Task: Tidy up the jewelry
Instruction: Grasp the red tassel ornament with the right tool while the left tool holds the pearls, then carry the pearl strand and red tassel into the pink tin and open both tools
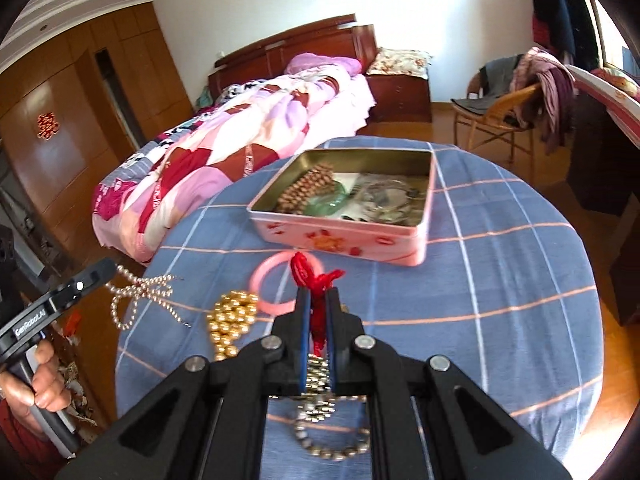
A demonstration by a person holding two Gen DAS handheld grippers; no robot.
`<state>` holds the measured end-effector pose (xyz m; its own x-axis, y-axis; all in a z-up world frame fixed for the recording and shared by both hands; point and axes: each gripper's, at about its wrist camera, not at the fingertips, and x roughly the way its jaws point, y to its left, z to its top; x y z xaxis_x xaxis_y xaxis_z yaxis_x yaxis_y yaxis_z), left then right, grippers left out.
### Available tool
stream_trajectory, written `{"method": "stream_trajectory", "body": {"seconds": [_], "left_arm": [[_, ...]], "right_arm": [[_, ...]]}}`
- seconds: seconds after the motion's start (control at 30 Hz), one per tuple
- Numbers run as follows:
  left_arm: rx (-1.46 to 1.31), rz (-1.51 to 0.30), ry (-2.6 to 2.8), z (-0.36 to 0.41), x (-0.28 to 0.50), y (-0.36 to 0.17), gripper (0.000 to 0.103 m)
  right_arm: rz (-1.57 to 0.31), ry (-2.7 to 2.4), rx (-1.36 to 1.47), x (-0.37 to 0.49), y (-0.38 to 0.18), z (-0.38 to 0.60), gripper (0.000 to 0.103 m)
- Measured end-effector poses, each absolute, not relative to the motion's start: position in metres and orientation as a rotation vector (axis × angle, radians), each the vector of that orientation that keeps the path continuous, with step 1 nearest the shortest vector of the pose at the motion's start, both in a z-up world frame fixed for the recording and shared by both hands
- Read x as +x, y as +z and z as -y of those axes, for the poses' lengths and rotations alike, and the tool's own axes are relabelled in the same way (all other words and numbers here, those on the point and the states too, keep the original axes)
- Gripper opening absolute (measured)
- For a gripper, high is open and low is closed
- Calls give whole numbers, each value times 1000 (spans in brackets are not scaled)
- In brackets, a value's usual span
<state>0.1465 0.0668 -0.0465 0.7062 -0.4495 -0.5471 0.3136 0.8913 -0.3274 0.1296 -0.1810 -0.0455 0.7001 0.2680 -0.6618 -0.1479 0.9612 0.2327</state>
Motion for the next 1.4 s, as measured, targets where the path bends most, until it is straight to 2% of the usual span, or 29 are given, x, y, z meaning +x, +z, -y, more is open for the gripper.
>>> {"method": "stream_trajectory", "body": {"seconds": [0.3,0.47,0.63,0.83,1.0,1.4], "left_arm": [[-169,-612,-541,-22,169,-21,5],[-140,-530,-593,9,199,8,5],[-159,-490,-616,32,241,19,5],[-166,-507,-611,54,283,0,5],[-177,-590,-590,61,312,-30,5],[-54,-759,-479,82,325,-81,6]], "right_arm": [[-683,186,148,144,-22,204,11],[-608,159,132,170,-1,211,11],[-590,144,135,205,-3,217,11],[-622,129,149,243,-24,225,11],[-674,129,146,267,-45,227,11],[-755,137,105,282,-72,224,13]]}}
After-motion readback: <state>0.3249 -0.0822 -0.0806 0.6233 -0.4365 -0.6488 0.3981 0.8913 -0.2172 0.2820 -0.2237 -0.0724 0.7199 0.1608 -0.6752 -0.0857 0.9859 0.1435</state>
